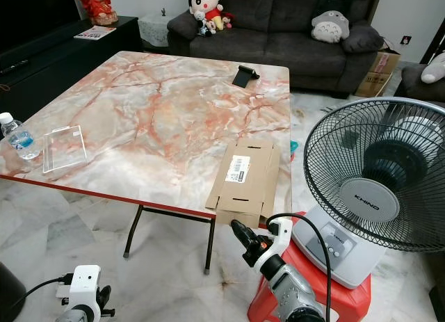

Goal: Picking trash to rubbish bin

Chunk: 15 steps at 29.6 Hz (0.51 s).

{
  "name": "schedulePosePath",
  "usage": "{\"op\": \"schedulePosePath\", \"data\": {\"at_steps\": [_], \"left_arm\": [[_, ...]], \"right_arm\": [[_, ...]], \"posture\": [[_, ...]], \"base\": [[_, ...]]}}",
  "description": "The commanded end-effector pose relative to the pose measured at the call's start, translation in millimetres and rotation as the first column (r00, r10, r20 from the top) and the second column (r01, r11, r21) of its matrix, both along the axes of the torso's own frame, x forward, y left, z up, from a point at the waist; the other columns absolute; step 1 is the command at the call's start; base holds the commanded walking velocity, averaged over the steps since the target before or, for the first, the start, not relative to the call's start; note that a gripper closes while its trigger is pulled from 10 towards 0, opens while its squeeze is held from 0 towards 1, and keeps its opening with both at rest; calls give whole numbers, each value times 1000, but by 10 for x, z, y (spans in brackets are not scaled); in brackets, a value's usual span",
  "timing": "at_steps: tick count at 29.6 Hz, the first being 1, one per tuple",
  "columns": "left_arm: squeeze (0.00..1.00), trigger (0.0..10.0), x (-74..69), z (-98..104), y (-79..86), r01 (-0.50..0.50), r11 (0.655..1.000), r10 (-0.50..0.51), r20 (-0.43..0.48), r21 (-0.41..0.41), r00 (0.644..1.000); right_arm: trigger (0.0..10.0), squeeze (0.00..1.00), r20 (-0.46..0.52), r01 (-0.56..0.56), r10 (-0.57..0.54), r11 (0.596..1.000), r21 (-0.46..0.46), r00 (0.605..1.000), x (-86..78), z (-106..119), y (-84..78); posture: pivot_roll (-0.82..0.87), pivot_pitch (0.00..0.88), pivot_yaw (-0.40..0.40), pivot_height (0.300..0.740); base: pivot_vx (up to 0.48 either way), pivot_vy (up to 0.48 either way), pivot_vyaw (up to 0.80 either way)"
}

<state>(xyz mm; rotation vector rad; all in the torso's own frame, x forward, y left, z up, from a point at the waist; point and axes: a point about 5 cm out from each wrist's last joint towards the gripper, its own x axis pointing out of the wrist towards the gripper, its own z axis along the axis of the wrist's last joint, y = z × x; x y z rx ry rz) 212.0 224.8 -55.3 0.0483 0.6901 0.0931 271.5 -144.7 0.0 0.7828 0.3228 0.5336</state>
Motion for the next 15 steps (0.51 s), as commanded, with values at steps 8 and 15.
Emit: {"op": "schedulePosePath", "data": {"at_steps": [8,15], "left_arm": [[0,10000,-14,-5,11,-11,1000,11,1,-7,1000],[0,10000,-20,-7,6,-8,1000,8,3,-9,1000]], "right_arm": [[10000,0,-20,-9,9,1000,-21,1000,3,-17,31],[10000,0,-17,-7,6,1000,-20,1000,2,-16,20]], "posture": [[17,0,-11,740],[14,0,-9,740]], "base": [[-97,0,0],[-289,0,0]]}}
